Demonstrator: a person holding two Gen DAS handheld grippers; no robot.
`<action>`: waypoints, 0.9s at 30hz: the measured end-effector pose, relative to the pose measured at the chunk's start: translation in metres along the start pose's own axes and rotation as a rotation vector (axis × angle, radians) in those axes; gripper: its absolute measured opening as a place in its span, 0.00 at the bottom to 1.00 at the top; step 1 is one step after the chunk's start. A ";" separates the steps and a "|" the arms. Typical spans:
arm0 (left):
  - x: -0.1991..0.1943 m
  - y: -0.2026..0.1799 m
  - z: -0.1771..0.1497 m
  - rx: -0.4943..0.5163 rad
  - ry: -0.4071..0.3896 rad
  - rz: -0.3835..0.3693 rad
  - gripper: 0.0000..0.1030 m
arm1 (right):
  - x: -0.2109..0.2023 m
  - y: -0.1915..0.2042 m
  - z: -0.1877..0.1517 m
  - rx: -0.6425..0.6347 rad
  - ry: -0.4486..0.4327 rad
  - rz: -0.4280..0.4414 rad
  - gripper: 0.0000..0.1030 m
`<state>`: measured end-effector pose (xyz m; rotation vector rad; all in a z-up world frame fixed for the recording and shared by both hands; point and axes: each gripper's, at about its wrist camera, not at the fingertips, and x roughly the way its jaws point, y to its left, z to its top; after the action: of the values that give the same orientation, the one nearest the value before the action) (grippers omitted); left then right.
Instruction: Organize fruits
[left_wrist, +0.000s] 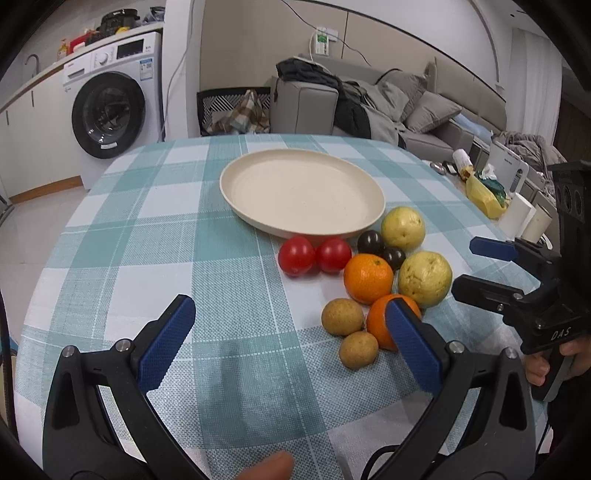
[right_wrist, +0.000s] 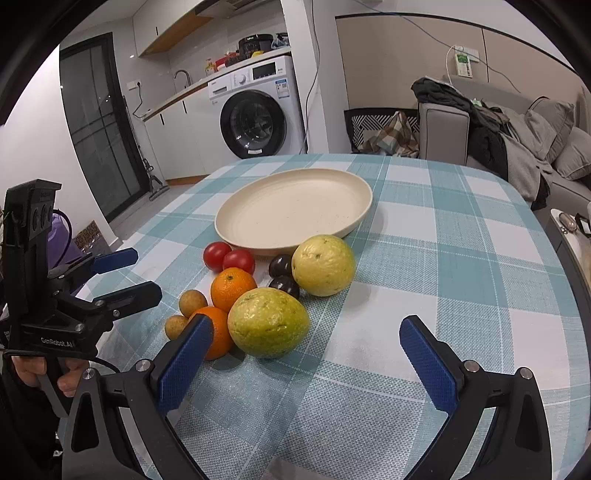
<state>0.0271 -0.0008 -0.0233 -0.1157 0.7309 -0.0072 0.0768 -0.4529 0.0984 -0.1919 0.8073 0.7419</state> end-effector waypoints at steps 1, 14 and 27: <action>0.003 0.000 0.000 0.003 0.014 -0.006 0.99 | 0.002 0.000 0.000 0.004 0.012 0.007 1.00; 0.031 0.006 0.000 -0.042 0.130 -0.103 0.72 | 0.022 -0.002 0.001 0.052 0.095 0.101 0.79; 0.044 0.003 0.007 -0.066 0.163 -0.267 0.25 | 0.031 -0.003 0.001 0.076 0.129 0.175 0.56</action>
<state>0.0641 0.0007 -0.0474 -0.2777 0.8743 -0.2502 0.0936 -0.4382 0.0771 -0.1022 0.9821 0.8687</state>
